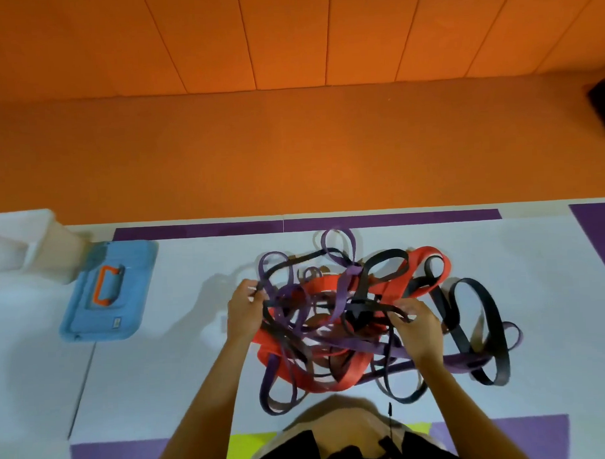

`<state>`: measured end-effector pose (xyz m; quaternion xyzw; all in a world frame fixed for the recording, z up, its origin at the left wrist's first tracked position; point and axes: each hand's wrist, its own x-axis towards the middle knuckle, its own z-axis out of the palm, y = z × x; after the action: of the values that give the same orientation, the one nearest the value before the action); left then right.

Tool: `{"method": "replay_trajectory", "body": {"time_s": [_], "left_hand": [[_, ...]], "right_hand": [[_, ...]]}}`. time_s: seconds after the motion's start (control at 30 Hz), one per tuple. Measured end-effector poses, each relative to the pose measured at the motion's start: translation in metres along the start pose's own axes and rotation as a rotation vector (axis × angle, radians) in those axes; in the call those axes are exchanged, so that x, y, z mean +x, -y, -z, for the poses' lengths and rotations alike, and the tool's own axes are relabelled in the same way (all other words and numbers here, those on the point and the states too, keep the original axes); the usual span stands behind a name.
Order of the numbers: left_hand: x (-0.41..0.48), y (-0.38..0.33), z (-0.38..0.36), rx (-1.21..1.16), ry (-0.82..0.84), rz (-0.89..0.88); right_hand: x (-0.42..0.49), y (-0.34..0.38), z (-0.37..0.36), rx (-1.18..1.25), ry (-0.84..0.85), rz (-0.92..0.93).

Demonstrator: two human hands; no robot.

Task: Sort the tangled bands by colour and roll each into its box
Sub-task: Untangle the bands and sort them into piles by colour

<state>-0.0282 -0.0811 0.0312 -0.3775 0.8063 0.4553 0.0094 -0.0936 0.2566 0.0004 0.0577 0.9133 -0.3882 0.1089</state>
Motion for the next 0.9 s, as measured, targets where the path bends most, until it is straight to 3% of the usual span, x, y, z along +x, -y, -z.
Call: {"method": "replay_trajectory", "body": {"time_s": [0.1,0.2,0.3,0.4,0.57,0.63,0.77,0.9], "left_hand": [[-0.001,-0.018,0.030,-0.287,-0.117,-0.016],[-0.004,-0.027,0.057,-0.293,-0.182,-0.075],[-0.010,-0.029,0.071,-0.208,-0.187,-0.139],[-0.016,-0.029,0.078,-0.206,-0.263,-0.158],[-0.011,-0.024,0.085,-0.306,-0.361,0.018],[-0.009,-0.020,0.083,-0.284,-0.331,0.031],[-0.006,-0.019,0.073,-0.170,-0.212,-0.049],[-0.004,-0.024,0.061,0.034,-0.066,-0.206]], "right_hand": [[0.011,0.015,-0.015,-0.223,0.254,0.259],[0.019,0.045,-0.039,-0.374,0.476,0.552],[0.023,0.066,-0.067,-0.470,0.608,0.695],[0.022,0.073,-0.079,-0.604,0.661,0.683],[0.016,0.051,-0.057,-0.234,0.292,0.575],[0.019,0.045,-0.043,-0.294,0.240,0.454],[0.031,0.038,-0.031,-0.405,0.319,0.190],[0.042,0.052,-0.029,-0.594,0.310,0.116]]}}
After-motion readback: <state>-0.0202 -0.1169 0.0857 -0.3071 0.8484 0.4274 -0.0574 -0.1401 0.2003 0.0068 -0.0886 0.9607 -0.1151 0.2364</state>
